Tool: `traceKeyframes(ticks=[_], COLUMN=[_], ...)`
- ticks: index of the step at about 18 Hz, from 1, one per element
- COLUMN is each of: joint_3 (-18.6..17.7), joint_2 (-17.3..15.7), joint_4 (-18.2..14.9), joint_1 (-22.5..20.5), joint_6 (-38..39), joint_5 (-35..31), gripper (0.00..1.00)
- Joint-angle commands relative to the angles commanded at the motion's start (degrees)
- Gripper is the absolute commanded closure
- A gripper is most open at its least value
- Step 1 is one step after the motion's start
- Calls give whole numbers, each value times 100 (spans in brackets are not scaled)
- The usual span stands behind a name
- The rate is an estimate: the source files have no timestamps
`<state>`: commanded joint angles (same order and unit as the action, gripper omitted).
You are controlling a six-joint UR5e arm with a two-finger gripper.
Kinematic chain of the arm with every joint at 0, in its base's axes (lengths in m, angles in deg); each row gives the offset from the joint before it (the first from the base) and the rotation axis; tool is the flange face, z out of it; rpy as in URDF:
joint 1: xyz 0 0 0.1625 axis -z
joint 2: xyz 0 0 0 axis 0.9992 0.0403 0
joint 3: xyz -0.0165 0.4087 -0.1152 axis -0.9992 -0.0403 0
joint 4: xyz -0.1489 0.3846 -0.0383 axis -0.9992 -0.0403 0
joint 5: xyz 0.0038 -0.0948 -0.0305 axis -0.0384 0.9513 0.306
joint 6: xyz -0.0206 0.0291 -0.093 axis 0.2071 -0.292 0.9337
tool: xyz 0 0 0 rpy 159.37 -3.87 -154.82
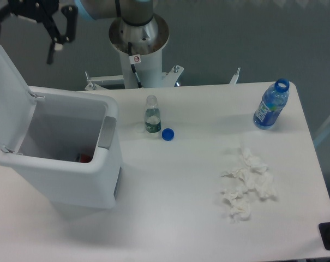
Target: Close the trash can
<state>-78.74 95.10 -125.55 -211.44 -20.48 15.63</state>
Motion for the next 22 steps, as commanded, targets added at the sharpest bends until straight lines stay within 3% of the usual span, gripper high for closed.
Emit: traceKeyframes(ticks=[7, 22], joint_3=[-9, -18], joint_2=[26, 351], joint_4=[18, 193], joint_1=[202, 940], joint_6=[-70, -228], joint_5=[862, 1372], gripper=[0, 0])
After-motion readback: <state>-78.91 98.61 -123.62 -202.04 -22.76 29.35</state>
